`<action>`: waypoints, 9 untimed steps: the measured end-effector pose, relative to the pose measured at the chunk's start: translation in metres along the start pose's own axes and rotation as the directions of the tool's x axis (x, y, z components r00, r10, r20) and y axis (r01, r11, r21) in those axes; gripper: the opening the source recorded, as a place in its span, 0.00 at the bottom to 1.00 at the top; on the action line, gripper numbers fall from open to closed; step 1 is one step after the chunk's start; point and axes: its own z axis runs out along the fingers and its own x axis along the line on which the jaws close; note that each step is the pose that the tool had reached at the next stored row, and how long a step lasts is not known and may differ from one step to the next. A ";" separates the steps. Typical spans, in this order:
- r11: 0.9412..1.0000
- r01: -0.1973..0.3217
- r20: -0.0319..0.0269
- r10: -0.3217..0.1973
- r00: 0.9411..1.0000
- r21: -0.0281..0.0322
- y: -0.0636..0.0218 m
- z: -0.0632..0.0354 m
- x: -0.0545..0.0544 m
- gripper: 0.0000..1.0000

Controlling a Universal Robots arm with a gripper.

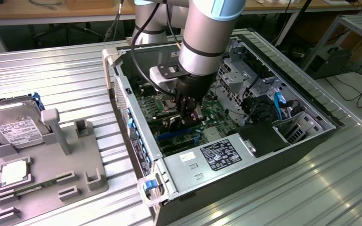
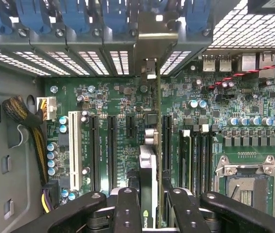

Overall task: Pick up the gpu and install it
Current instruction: 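Insert the gpu into the slot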

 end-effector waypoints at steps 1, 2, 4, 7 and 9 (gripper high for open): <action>1.000 0.000 0.000 0.000 1.000 0.000 0.0004 0.0004 0.000 0.27; 1.000 0.000 0.000 0.000 1.000 0.000 0.0008 0.0009 0.000 0.27; 1.000 0.000 0.000 0.000 1.000 0.000 0.0008 0.0014 0.000 0.27; 1.000 0.000 0.000 0.000 1.000 0.000 0.0009 0.0015 0.000 0.27; 1.000 0.000 0.000 0.000 1.000 0.000 0.0009 0.0016 0.000 0.27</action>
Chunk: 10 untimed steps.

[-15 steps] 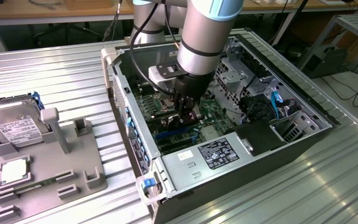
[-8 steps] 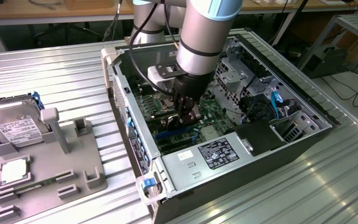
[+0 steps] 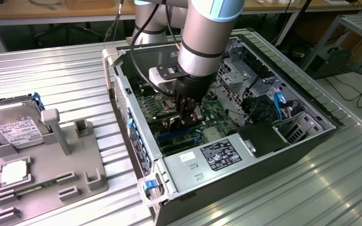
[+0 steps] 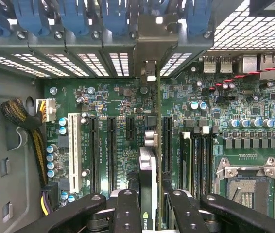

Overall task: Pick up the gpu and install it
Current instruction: 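Insert the gpu into the slot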

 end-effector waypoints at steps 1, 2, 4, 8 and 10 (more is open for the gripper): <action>1.000 0.000 0.000 0.000 1.000 0.000 0.0000 0.0000 0.000 0.27; 1.000 0.000 0.000 0.000 1.000 0.000 0.0000 0.0001 0.000 0.27; 1.000 0.000 0.000 0.000 1.000 0.000 0.0000 0.0003 0.000 0.27; 1.000 0.000 0.000 0.000 1.000 0.000 0.0000 0.0004 0.000 0.27; 1.000 -0.002 0.000 0.002 1.000 0.000 0.0001 0.0006 0.000 0.27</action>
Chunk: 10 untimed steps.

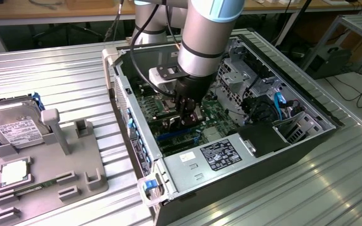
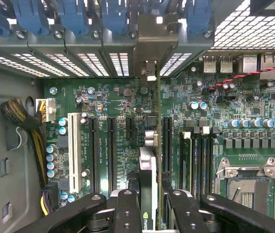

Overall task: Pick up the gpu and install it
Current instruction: 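Insert the gpu into the slot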

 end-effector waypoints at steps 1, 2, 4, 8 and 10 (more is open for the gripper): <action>1.000 -0.002 0.000 0.002 1.000 0.000 0.0000 0.0000 0.000 0.27; 1.000 -0.002 0.000 0.002 1.000 0.000 -0.0001 0.0000 0.000 0.27; 1.000 -0.002 0.000 0.002 1.000 0.000 -0.0001 -0.0001 0.000 0.27; 1.000 -0.002 0.000 0.002 1.000 0.000 -0.0001 0.0024 0.000 0.27; 1.000 -0.002 0.000 0.002 1.000 0.000 -0.0002 0.0037 0.000 0.27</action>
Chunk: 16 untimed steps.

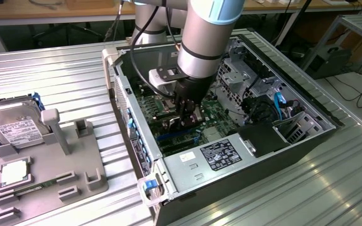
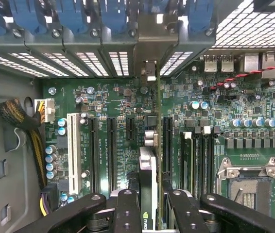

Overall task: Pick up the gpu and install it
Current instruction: 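Insert the gpu into the slot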

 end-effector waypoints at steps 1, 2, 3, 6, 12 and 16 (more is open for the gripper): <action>1.000 0.000 0.000 0.000 1.000 0.000 0.0000 0.0000 0.000 0.27; 1.000 0.000 0.000 0.000 1.000 0.000 0.0000 0.0001 0.000 0.27; 1.000 0.000 0.000 0.000 1.000 0.000 0.0000 0.0003 0.000 0.27; 1.000 0.000 0.000 0.000 1.000 0.000 -0.0001 0.0029 0.000 0.27; 1.000 0.000 0.000 0.000 1.000 0.000 -0.0001 0.0032 0.000 0.27; 1.000 0.000 0.000 0.000 1.000 0.000 -0.0001 0.0032 0.000 0.27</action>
